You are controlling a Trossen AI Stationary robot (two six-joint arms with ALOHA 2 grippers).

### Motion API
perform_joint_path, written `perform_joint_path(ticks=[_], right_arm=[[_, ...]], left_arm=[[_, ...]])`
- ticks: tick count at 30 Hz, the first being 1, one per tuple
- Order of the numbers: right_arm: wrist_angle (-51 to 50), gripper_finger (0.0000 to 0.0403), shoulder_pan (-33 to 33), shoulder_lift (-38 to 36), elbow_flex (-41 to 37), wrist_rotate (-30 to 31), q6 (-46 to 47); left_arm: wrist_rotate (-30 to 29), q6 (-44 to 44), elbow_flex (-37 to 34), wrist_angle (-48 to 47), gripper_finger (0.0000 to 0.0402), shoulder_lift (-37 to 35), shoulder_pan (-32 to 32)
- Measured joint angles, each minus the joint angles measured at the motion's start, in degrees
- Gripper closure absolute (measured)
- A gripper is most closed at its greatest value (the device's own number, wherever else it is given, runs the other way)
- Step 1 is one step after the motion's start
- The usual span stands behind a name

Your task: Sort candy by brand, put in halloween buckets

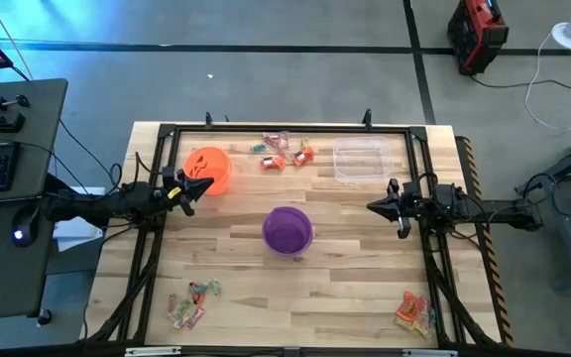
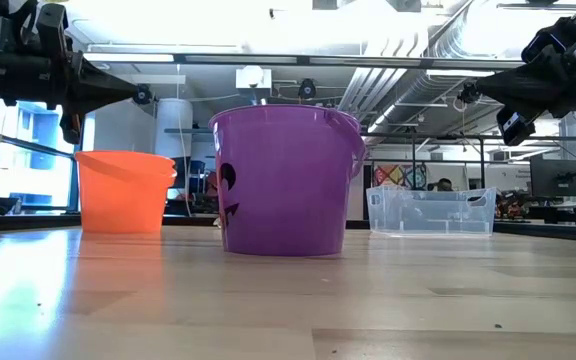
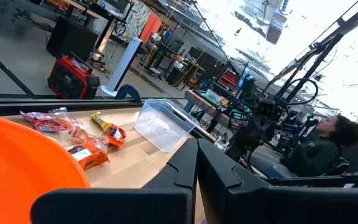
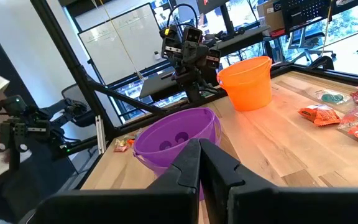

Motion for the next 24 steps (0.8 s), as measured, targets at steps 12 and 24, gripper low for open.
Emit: perform_joint_path(ticks=[12, 24], right_arm=[[0.00, 0.0402, 0.02, -0.01, 0.00, 0.00, -0.01], [0.00, 0.0402, 0.02, -0.01, 0.00, 0.00, -0.02]], left_arm=[[1.41, -9.36, 0.00, 0.98, 0.0401, 0.00, 0.02], [-20.30, -32.17, 0.01, 13.44, 0.0401, 1.34, 0.14]])
